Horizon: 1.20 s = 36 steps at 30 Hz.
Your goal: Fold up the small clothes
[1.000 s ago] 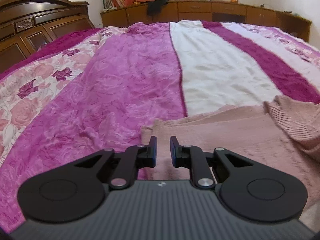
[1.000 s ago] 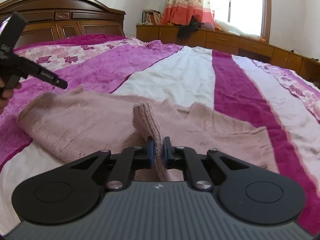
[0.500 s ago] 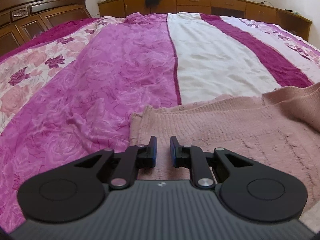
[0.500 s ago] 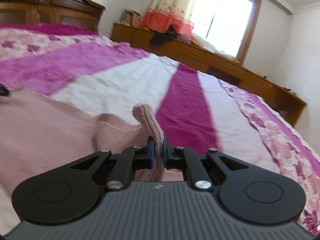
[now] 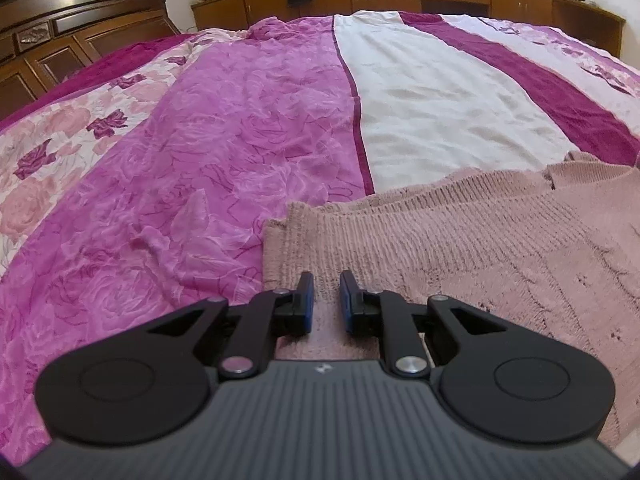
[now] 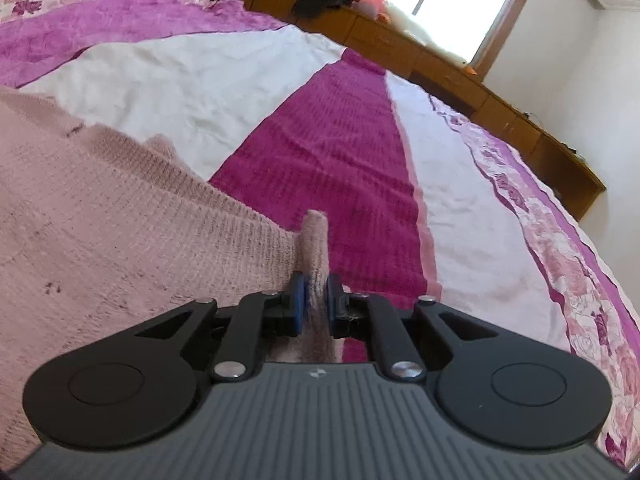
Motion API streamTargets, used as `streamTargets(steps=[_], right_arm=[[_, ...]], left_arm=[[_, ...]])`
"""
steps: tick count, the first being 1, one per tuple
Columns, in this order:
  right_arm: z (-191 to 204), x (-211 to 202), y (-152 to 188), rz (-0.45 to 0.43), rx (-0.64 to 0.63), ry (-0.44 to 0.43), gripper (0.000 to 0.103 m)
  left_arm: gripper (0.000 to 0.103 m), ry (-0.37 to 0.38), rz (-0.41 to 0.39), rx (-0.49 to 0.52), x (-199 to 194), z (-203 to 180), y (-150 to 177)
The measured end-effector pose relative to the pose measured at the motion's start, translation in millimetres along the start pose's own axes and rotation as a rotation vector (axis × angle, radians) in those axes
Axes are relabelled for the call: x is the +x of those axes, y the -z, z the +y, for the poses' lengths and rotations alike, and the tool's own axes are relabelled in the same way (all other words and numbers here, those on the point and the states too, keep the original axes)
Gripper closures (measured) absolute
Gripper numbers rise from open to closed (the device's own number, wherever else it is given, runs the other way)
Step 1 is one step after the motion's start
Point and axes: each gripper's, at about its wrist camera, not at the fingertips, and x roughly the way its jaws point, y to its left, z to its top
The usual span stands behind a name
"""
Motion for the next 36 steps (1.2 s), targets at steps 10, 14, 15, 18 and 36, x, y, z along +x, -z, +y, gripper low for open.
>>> streamTargets(steps=[10,14,15,18,36], right_arm=[[-41.8,-50.9,-12.0,-0.011,0.269,-0.087,0.092],[-41.9,-83.2,-0.5,-0.025,0.353,-0.188,0.092],[-39.7,-88.8,4.4,-0.026,0.373,-0.217,0.092],[-29.4,-97.4,22.6,-0.002,0.422,-0.288,0.092],[-13.8,-140.9,57.7,-0.065,0.656,-0.232,0.047]], left_arm=[[0.086,0.038,-0.008,-0.061,-5.0,13.4,-4.7],[0.086,0.046,0.008,-0.067,2.4,16.1,-4.5],[0.086,0.05,0.013,-0.07,5.0,16.3,-3.9],[0.086,0.057,0.029,-0.082,12.5,17.8,-2.8],[0.086,0.013,0.059,-0.092,-57.3,13.6,5.3]])
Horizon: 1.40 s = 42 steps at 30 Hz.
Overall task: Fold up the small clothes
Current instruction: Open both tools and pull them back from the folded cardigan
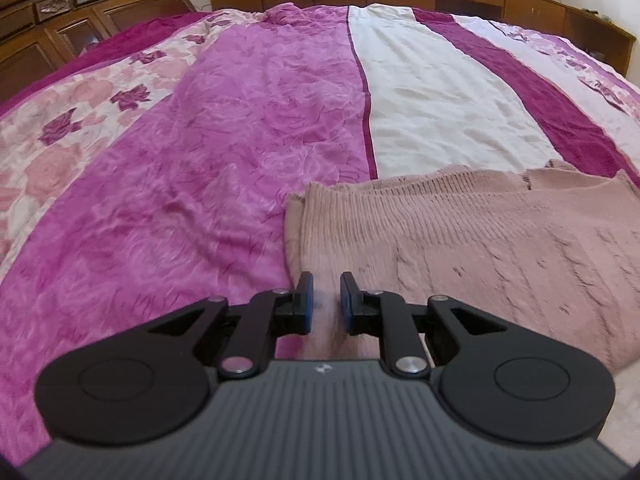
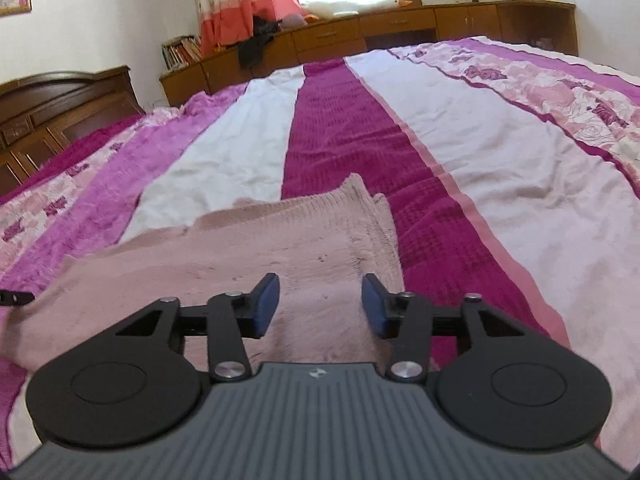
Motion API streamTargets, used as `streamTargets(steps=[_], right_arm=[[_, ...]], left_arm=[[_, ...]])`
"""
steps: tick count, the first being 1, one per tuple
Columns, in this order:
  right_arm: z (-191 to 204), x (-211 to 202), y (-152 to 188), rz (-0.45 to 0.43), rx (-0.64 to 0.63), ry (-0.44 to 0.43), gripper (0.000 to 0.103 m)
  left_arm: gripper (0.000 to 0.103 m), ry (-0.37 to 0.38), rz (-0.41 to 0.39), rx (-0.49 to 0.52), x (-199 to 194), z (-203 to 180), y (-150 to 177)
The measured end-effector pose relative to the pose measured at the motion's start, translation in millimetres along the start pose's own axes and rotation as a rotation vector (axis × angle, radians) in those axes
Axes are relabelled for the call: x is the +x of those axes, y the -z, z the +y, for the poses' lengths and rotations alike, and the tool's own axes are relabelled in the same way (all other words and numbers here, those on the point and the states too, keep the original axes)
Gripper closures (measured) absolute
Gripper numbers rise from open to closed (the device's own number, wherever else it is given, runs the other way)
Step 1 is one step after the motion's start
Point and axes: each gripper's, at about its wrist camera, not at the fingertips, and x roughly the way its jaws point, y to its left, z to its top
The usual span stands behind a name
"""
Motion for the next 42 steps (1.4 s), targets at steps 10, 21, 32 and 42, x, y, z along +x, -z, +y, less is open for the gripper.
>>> streamTargets(steps=[10,21,32,42], right_arm=[[7.0,-41.8,10.7,-0.019,0.046,-0.017,0.045],[-10.0,-51.1,32.7,0.038,0.123,0.009,0.045],[-47.8,-37.5,36.9,0.092,0.29,-0.036,0.044],[-77.9,-11.8,21.8,0.118,0.401,-0.148,0.044]], left_arm=[[0.052,0.009,0.024,-0.068,-42.3,-8.8,22.4],[0.052,0.018,0.067,-0.158,-65.9,-14.8,50.4],[0.052,-0.014,0.124,-0.167,-65.3,-21.6,67.7],[0.052,-0.024,0.14,-0.138,-64.5,-36.9,66.3]])
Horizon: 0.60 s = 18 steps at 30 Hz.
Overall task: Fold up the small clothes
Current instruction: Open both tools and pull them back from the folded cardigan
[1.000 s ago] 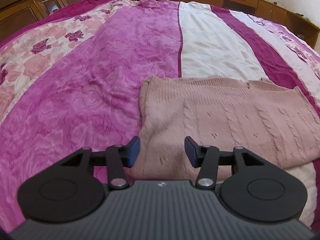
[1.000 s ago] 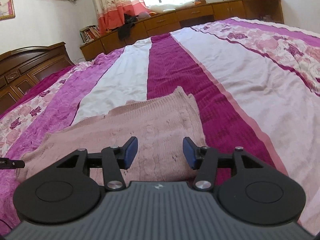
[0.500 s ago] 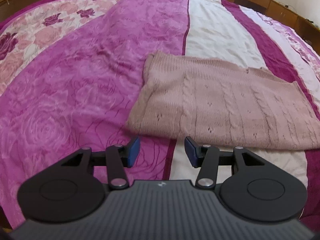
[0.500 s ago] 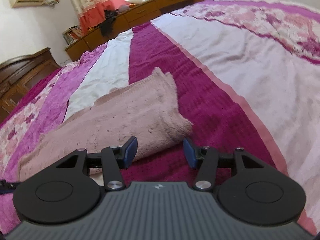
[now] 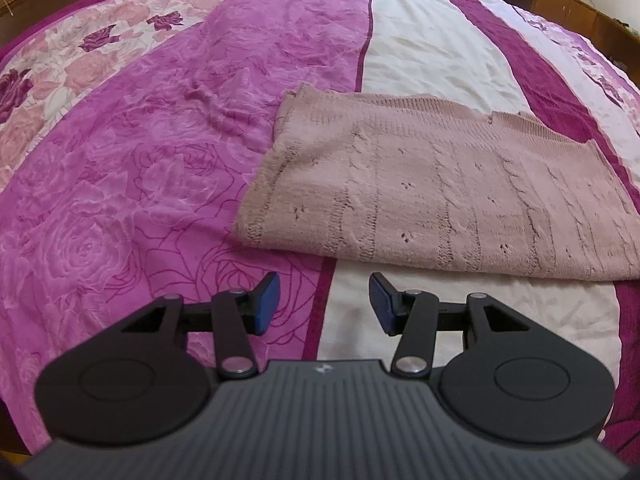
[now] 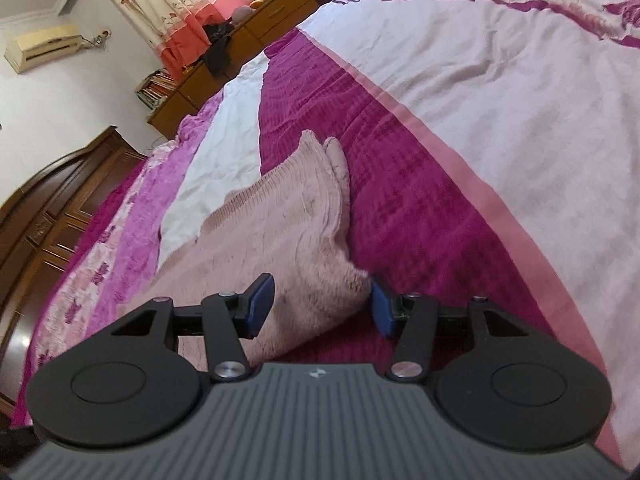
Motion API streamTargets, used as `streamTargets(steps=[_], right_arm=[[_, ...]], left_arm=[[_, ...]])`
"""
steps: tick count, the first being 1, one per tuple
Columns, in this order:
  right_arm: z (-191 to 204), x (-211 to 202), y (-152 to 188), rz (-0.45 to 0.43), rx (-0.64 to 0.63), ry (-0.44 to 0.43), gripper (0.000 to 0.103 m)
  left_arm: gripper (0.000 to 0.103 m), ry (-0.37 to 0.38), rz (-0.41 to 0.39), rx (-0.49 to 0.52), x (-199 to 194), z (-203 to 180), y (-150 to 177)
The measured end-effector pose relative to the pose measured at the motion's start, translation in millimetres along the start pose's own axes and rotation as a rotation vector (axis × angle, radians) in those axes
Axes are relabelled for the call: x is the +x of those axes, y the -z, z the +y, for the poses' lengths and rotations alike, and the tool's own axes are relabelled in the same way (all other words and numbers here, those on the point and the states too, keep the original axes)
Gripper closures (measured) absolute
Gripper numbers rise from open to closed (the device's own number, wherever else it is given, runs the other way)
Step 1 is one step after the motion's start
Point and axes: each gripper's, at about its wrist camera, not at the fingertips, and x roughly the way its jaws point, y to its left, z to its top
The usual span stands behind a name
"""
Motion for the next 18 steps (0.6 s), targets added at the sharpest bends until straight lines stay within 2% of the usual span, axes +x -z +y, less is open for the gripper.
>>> streamTargets(steps=[8,10,11,18], right_arm=[[-8.8,20.3,-25.5,0.043,0.033,-0.074,0.042],[-8.5,27.3,-30.8,0.063,0.028,-0.101,0.031],[-6.8,29.6,-32.0,0.069,0.022,-0.113,0.03],[2.7,51.0,-37.8,0.098,-0.04,-0.103,0.029]], left_arm=[[0.052,-0.021,0.007,0.018,2.1,-7.6,0.0],[0.052,-0.028,0.003,0.028,1.9,-9.6,-0.4],[0.052,-0.03,0.001,0.032,2.2,-10.6,-0.6],[0.052,-0.033,0.004,0.04,3.3,-13.4,-0.4]])
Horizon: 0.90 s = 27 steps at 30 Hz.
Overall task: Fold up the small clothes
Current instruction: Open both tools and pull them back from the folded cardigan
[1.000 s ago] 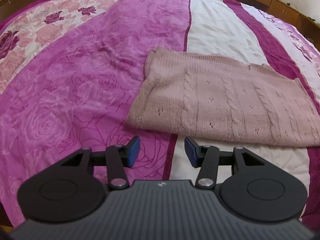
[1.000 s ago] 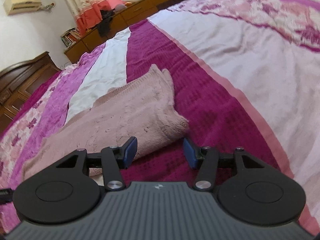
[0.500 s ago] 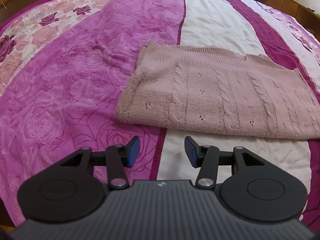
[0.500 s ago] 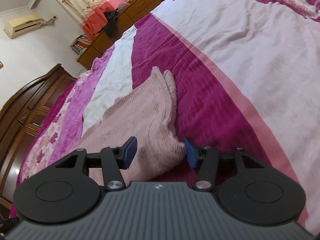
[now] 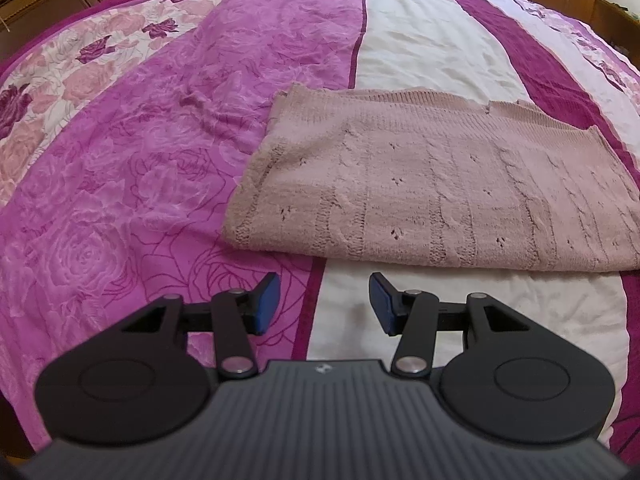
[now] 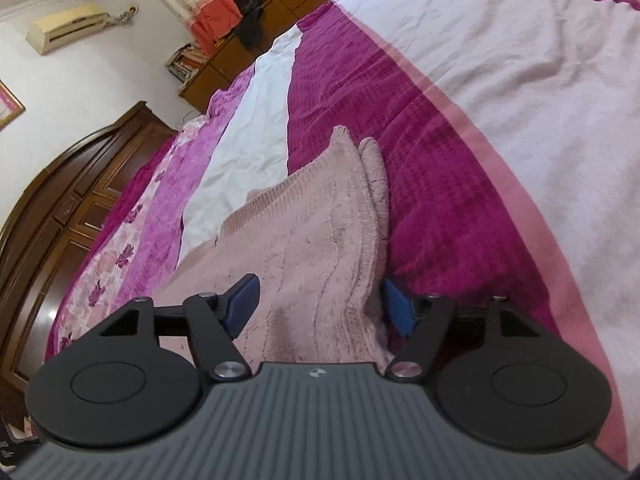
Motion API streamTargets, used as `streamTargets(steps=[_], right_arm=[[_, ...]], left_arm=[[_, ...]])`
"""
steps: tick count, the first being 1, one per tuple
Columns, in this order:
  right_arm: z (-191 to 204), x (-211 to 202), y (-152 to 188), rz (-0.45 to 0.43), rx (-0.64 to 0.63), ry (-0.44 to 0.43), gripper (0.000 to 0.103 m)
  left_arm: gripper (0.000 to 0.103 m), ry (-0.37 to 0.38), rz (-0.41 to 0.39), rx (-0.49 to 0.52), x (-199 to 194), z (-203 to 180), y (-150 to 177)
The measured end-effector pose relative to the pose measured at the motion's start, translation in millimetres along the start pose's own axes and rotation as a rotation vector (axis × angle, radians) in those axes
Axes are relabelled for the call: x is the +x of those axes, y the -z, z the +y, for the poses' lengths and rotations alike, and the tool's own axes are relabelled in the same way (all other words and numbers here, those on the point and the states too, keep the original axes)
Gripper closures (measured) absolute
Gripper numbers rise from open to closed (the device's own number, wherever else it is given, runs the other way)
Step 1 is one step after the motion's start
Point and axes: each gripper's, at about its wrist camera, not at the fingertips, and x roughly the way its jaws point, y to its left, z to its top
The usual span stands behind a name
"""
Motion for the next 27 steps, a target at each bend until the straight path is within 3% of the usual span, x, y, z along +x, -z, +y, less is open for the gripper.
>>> streamTargets(steps=[8,12,13,27], right_arm=[[-7.1,12.9,0.7,-0.004,0.016,-0.022,0.031],[-6.8,11.8,0.7,0.016,0.012,-0.044,0.053],[-7.6,11.7,0.3,0.018,0.013,-0.05,0.054],[-19.6,15.4,3.9,-0.001,0.083,-0.079,0.054]], left_arm=[[0.052,-0.003,0.009,-0.006,2.4,-0.4,2.3],[0.052,-0.004,0.017,-0.005,4.7,-0.6,3.6],[0.052,-0.003,0.018,-0.005,4.7,-0.8,3.8],[0.052,-0.01,0.019,-0.012,4.4,1.6,4.4]])
